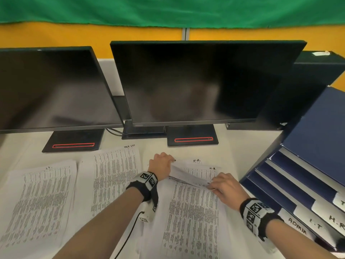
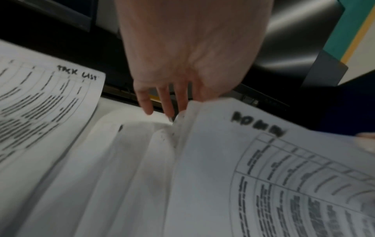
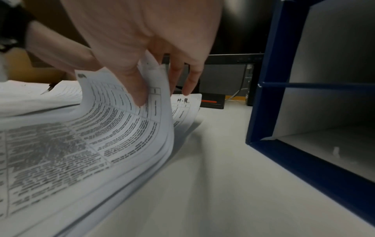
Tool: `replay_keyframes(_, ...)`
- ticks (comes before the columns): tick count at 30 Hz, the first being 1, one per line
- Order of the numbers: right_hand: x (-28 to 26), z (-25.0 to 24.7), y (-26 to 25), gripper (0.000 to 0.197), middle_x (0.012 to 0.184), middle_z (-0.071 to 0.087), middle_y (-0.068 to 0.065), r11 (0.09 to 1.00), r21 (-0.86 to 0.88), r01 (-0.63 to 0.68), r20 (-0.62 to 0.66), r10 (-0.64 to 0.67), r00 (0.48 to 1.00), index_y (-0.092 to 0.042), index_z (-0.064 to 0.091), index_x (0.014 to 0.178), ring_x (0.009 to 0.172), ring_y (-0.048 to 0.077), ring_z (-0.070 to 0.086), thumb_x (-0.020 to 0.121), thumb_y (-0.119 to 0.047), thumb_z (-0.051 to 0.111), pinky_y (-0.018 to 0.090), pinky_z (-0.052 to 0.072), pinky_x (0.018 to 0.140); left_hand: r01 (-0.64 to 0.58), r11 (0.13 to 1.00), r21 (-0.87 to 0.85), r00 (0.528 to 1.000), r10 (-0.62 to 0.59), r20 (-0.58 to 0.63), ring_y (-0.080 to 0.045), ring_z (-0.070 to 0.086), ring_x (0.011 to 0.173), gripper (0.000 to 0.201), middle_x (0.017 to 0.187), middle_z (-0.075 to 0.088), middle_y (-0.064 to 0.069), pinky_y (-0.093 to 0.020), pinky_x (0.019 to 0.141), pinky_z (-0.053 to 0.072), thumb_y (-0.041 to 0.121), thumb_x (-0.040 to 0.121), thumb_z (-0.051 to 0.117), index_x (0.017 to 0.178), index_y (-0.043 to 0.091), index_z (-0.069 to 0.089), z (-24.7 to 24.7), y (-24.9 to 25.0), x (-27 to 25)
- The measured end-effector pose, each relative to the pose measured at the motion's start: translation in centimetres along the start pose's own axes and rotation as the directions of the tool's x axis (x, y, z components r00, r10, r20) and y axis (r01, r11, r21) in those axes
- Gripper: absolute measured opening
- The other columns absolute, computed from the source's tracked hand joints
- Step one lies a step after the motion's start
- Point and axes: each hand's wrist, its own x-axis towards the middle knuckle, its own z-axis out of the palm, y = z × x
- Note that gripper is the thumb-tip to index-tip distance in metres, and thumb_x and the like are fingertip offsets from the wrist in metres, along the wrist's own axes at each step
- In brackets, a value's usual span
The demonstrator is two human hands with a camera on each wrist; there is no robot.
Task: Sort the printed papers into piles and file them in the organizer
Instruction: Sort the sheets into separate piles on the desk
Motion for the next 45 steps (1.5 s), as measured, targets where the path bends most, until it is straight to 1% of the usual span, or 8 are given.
replay_keyframes(5, -0.4, 0.5, -0.4, 0.017, 0.081, 0.065, -0.013, 0.997, -0.083, 0.005, 0.020, -0.003, 1.000, -0.030, 0.070, 0.093, 0.071, 0.007, 0.046, 0.082, -0.018, 0.068, 0.021, 0.037, 0.069, 0.050, 0.996, 0.080, 0.993, -0.057, 0.098, -0.029, 0.049, 0.110, 0.034, 0.119, 0.057, -0.006, -0.043, 0.090, 0.036, 0.034, 0.097, 0.029, 0.114, 0.020, 0.056, -0.8, 0.6, 0.8)
replay_keyframes(11, -0.5, -0.1, -1.0, 0.013, 0.130, 0.042, 0.002, 0.991, 0.052, -0.125, -0.039, 0.128, 0.991, -0.016, 0.070, 0.096, 0.066, 0.008, 0.050, 0.084, -0.019, 0.064, 0.009, 0.040, 0.063, -0.093, 0.994, -0.051, 0.979, 0.100, 0.177, -0.016, 0.054, 0.103, 0.018, 0.108, 0.062, 0.006, -0.040, 0.094, 0.030, 0.040, 0.089, 0.056, 0.095, 0.029, 0.069, -0.9, 0.6, -0.1)
replay_keyframes(18, 0.0, 0.6, -0.8, 0.012, 0.146, 0.028, 0.001, 0.983, 0.045, -0.176, -0.043, 0.178, 0.983, -0.018, 0.070, 0.093, 0.076, 0.017, 0.060, 0.085, -0.017, 0.061, 0.025, 0.050, 0.073, -0.253, 0.963, -0.094, 0.965, 0.258, 0.051, -0.015, 0.060, 0.088, 0.011, 0.093, 0.070, -0.001, -0.028, 0.082, 0.048, 0.024, 0.087, 0.064, 0.086, 0.015, 0.071, -0.8, 1.1, -1.6)
replay_keyframes(27, -0.4, 1.4, -0.6, 0.010, 0.131, 0.046, 0.002, 0.983, 0.012, -0.181, -0.083, 0.181, 0.980, -0.021, 0.071, 0.090, 0.079, 0.026, 0.059, 0.083, -0.018, 0.064, 0.034, 0.053, 0.075, -0.187, 0.961, -0.202, 0.982, 0.184, -0.034, -0.011, 0.056, 0.082, 0.010, 0.091, 0.069, 0.000, -0.019, 0.071, 0.039, 0.024, 0.088, 0.062, 0.086, 0.016, 0.067, -1.0, 0.7, -1.7)
replay_keyframes(33, -0.2, 1.4, -0.5, 0.012, 0.085, 0.062, -0.012, 0.991, -0.081, -0.108, -0.105, 0.099, 0.990, -0.028, 0.069, 0.084, 0.074, 0.015, 0.059, 0.076, -0.018, 0.070, 0.026, 0.032, 0.070, -0.203, 0.961, -0.189, 0.979, 0.206, -0.001, -0.011, 0.051, 0.073, 0.023, 0.083, 0.061, -0.001, -0.026, 0.069, 0.043, 0.036, 0.090, 0.059, 0.080, 0.015, 0.060, -1.2, 1.1, -1.4)
replay_keyframes(39, -0.2, 0.3, -1.1, 0.015, 0.068, 0.059, -0.020, 0.954, -0.286, -0.086, -0.153, 0.043, 0.987, -0.036, 0.069, 0.075, 0.086, 0.014, 0.047, 0.065, -0.028, 0.076, 0.046, 0.027, 0.092, -0.133, 0.974, 0.184, 0.991, 0.132, 0.016, -0.027, 0.037, 0.125, 0.042, 0.143, 0.038, -0.004, -0.042, 0.098, 0.039, 0.023, 0.096, 0.044, 0.137, 0.022, 0.040, -2.0, 0.2, 0.7)
replay_keyframes(41, -0.1, 0.1, -1.0, 0.014, 0.069, 0.060, -0.020, 0.951, -0.302, -0.064, -0.126, 0.027, 0.992, -0.036, 0.069, 0.076, 0.094, 0.016, 0.049, 0.065, -0.029, 0.073, 0.057, 0.021, 0.099, -0.186, 0.948, 0.259, 0.983, 0.181, 0.041, -0.025, 0.041, 0.119, 0.034, 0.130, 0.051, -0.002, -0.040, 0.095, 0.036, 0.023, 0.093, 0.048, 0.126, 0.024, 0.053, -2.5, 0.3, 0.9)
replay_keyframes(45, 0.4, 0.0, -0.7, 0.015, 0.072, 0.059, -0.016, 0.977, -0.210, -0.047, -0.053, 0.036, 0.998, -0.033, 0.069, 0.080, 0.084, 0.016, 0.057, 0.069, -0.023, 0.074, 0.050, 0.035, 0.094, -0.259, 0.920, 0.293, 0.961, 0.276, -0.019, -0.021, 0.054, 0.091, 0.015, 0.095, 0.063, -0.001, -0.035, 0.087, 0.042, 0.024, 0.092, 0.047, 0.094, 0.018, 0.060, -3.1, 0.8, 0.5)
